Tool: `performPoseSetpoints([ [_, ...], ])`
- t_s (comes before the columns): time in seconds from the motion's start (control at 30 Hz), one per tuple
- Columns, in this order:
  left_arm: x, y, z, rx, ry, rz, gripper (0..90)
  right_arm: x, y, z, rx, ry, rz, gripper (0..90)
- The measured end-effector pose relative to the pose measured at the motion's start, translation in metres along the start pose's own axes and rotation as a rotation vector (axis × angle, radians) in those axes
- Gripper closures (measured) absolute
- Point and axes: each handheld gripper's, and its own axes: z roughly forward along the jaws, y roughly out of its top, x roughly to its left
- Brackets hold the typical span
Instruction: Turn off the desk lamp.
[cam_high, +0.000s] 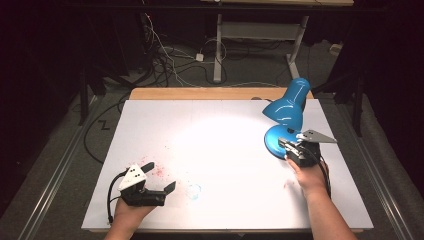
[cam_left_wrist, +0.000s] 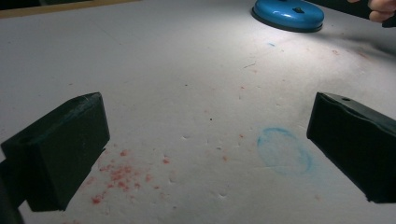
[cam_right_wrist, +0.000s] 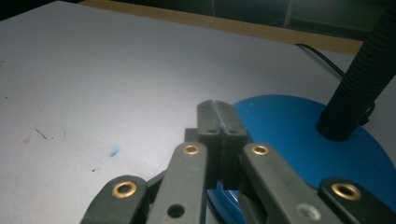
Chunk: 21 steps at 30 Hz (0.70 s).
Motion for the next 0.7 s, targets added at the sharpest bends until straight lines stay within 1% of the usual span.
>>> performPoseSetpoints([
  [0.17, -0.001, -0.001, 0.001, 0.007, -0.007, 0.005, 0.0, -0.004, -0.002, 0.003, 0.02, -0.005, 0.014, 90.0],
  [0.27, -0.001, -0.001, 0.002, 0.016, -0.013, 0.014, 0.0, -0.007, -0.003, 0.007, 0.049, -0.01, 0.026, 90.0],
  [0.3, -0.002, -0.001, 0.002, 0.017, -0.012, 0.015, 0.0, -0.008, -0.003, 0.008, 0.065, -0.014, 0.022, 90.0],
  [0.33, -0.002, -0.001, 0.002, 0.017, -0.012, 0.015, 0.0, -0.008, -0.004, 0.009, 0.07, -0.017, 0.023, 90.0],
  [0.37, -0.001, -0.001, 0.002, 0.016, -0.013, 0.015, 0.0, -0.008, -0.004, 0.009, 0.07, -0.017, 0.023, 90.0],
  [0.43, -0.001, -0.001, 0.002, 0.016, -0.013, 0.014, 0.0, -0.011, -0.005, 0.011, 0.083, -0.032, 0.028, 90.0],
  [0.6, -0.001, -0.001, 0.002, 0.017, -0.013, 0.018, 0.0, -0.016, -0.007, 0.014, 0.088, -0.039, 0.052, 90.0],
  [0.7, -0.001, -0.001, 0.002, 0.017, -0.011, 0.021, 0.0, -0.018, -0.008, 0.016, 0.093, -0.045, 0.053, 90.0],
])
